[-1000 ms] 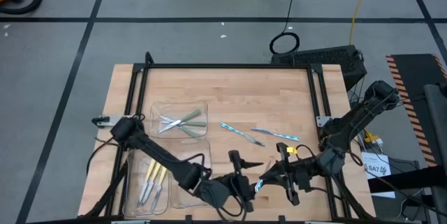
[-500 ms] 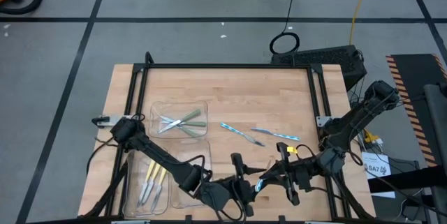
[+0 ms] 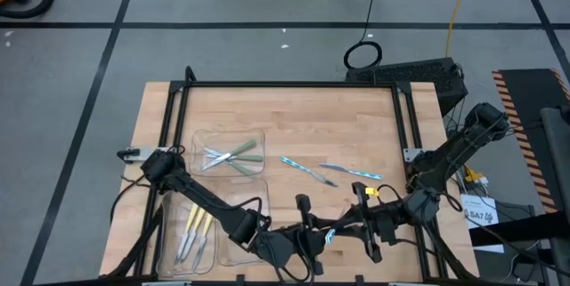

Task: Sort silverware by color (type)
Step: Put the bottom blue table knife into the bottom right transparent bin

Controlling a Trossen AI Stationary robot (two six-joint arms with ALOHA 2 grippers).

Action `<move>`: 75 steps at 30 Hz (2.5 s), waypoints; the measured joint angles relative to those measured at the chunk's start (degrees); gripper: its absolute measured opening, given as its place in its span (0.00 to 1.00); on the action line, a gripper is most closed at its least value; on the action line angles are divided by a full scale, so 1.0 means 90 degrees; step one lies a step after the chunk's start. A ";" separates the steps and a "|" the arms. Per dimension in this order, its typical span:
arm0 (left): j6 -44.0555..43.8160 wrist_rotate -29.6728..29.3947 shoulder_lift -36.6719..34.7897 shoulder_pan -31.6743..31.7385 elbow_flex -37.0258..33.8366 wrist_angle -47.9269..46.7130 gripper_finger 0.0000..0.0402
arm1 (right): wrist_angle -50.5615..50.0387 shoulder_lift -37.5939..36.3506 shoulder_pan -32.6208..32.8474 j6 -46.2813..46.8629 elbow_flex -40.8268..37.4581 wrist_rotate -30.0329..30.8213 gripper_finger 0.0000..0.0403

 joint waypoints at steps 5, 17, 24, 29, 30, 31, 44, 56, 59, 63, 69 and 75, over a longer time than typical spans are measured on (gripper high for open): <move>-0.0195 0.0010 -0.0046 -0.0051 -0.0002 -0.0265 0.09 | -0.0075 0.0000 0.0002 0.0045 0.0001 0.0041 0.20; -0.3144 -0.0350 -0.0895 -0.0509 -0.0002 -0.3719 0.09 | -0.1699 -0.0206 0.0083 0.1241 0.0010 0.1655 0.35; -0.6294 -0.0412 -0.1347 -0.0743 0.0000 -0.6288 0.10 | -0.3712 -0.0558 0.0085 0.2532 0.0007 0.1652 0.36; -0.8414 0.0229 -0.1416 -0.0781 -0.0002 -0.7898 0.15 | -0.4469 -0.0773 0.0070 0.3047 0.0008 0.1660 0.36; -0.8724 0.0431 -0.1415 -0.0796 -0.0003 -0.8178 0.15 | -0.4544 -0.0798 0.0073 0.3133 0.0007 0.1659 0.36; -0.9006 0.0594 -0.1404 -0.0809 -0.0005 -0.8371 0.14 | -0.4595 -0.0817 0.0073 0.3212 0.0007 0.1655 0.36; -1.0273 0.1616 -0.1355 -0.0859 -0.0057 -0.9385 0.11 | -0.4650 -0.0818 0.0080 0.3649 0.0007 0.1443 0.36; -1.0603 0.2768 -0.0828 -0.0264 -0.0061 -0.9335 0.11 | -0.5196 -0.0804 0.0102 0.4185 0.0005 0.1278 0.36; -1.0478 0.2970 -0.0599 -0.0159 -0.0061 -0.9320 0.11 | -0.5299 -0.0804 0.0102 0.4182 0.0005 0.1283 0.36; -1.0543 0.3195 -0.0432 -0.0040 -0.0061 -0.9322 0.11 | -0.5346 -0.0804 0.0102 0.4155 0.0002 0.1286 0.36; -1.0984 0.3285 -0.0413 0.0061 -0.0061 -0.9334 0.11 | -0.5425 -0.0804 0.0096 0.3951 0.0002 0.1293 0.36; -1.0767 0.4240 -0.0413 0.0143 -0.0061 -0.9823 0.11 | -0.5463 -0.0804 0.0095 0.3659 0.0002 0.1295 0.36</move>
